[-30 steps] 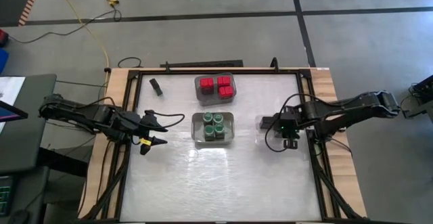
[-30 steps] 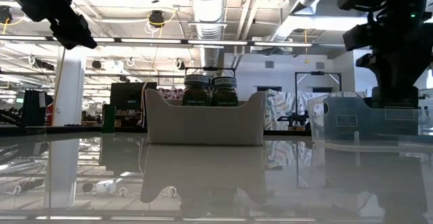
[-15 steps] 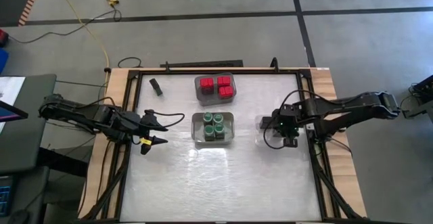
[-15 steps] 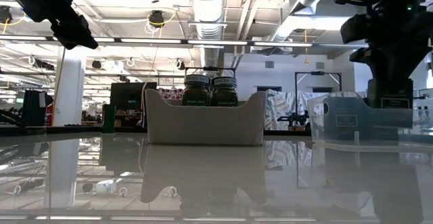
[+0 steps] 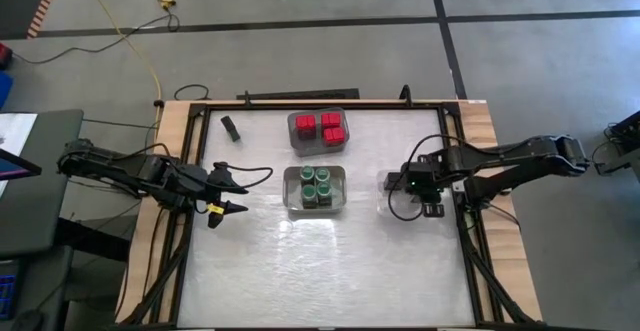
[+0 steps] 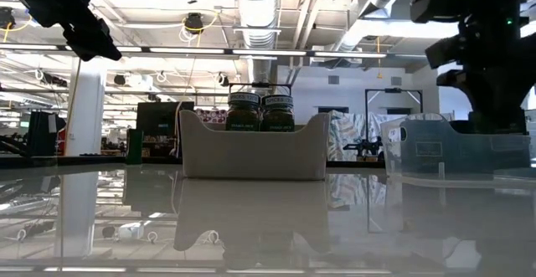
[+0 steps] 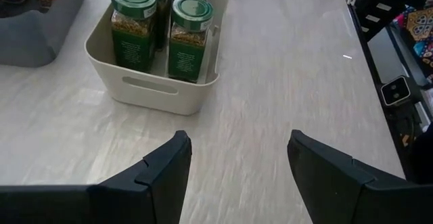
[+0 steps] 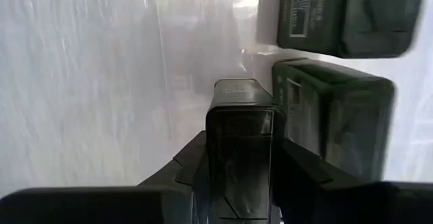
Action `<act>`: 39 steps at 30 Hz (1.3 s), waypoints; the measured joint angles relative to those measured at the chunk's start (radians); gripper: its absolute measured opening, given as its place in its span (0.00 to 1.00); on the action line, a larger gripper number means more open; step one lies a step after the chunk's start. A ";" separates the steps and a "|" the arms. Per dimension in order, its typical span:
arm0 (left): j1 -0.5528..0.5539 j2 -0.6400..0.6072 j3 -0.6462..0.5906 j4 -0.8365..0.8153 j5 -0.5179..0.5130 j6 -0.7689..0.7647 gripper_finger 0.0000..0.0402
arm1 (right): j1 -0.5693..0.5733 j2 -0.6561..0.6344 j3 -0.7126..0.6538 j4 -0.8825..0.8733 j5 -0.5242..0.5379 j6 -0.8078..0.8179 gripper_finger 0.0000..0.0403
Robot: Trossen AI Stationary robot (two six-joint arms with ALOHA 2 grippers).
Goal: Sort spices by type
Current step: Put the black spice can into the transparent bin
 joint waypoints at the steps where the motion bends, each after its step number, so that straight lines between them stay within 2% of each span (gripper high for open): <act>1: 0.000 0.000 0.000 0.000 0.000 0.000 0.59 | 0.000 0.011 0.000 0.001 0.000 0.000 0.36; 7: 0.000 0.000 0.000 0.000 0.000 -0.001 0.59 | 0.000 0.036 0.001 0.001 -0.002 0.001 0.36; 14: 0.000 0.000 0.000 -0.001 0.000 -0.001 0.59 | 0.000 0.035 0.001 0.003 -0.002 0.002 0.45; 22: 0.000 0.000 0.000 -0.003 0.000 -0.001 0.59 | 0.000 0.035 0.001 0.004 -0.018 -0.002 0.42; 39: 0.000 0.000 0.000 -0.003 0.000 -0.001 0.59 | 0.000 0.037 0.002 0.003 -0.018 0.000 0.45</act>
